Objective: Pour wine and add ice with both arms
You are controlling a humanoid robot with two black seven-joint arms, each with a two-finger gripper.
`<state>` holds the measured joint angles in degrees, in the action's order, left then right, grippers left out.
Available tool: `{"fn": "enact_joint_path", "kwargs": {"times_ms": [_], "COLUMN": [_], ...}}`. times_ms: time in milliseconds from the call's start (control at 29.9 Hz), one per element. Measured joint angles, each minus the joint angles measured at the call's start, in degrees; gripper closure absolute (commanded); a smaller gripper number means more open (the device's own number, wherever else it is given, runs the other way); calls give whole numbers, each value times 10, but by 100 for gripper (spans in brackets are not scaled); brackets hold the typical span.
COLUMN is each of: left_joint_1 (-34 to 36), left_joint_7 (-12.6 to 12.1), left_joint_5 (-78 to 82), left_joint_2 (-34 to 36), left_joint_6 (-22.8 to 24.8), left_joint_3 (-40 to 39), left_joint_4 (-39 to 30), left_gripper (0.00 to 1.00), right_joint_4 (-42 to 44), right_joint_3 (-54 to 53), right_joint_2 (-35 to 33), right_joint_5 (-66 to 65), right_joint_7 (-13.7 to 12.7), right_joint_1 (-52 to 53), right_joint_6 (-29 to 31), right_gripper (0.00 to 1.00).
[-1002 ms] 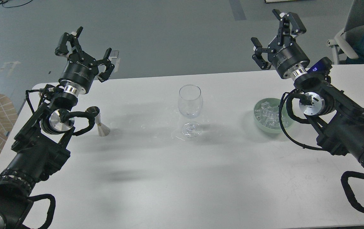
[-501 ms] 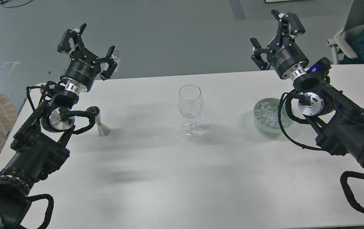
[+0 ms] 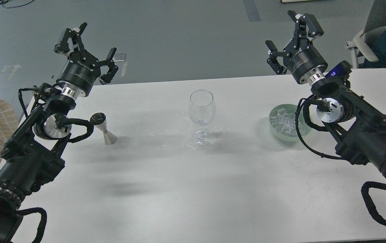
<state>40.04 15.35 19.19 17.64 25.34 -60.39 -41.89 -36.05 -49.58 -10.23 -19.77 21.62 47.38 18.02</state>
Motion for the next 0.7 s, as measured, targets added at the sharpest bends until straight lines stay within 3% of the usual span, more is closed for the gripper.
{"fn": "enact_joint_path", "kwargs": {"times_ms": [702], "left_joint_1": [1], "left_joint_7": [-3], "left_joint_5": [8], "left_joint_2": [13], "left_joint_6": [-20], "left_joint_3": [0], "left_joint_4": [-23], "left_gripper": [1], "right_joint_4": [-4], "right_joint_3": [-1], "right_joint_2": [-4], "right_joint_5": [0], "right_joint_7": [3], "right_joint_1": [1], "right_joint_6": [1], "right_gripper": [0]}}
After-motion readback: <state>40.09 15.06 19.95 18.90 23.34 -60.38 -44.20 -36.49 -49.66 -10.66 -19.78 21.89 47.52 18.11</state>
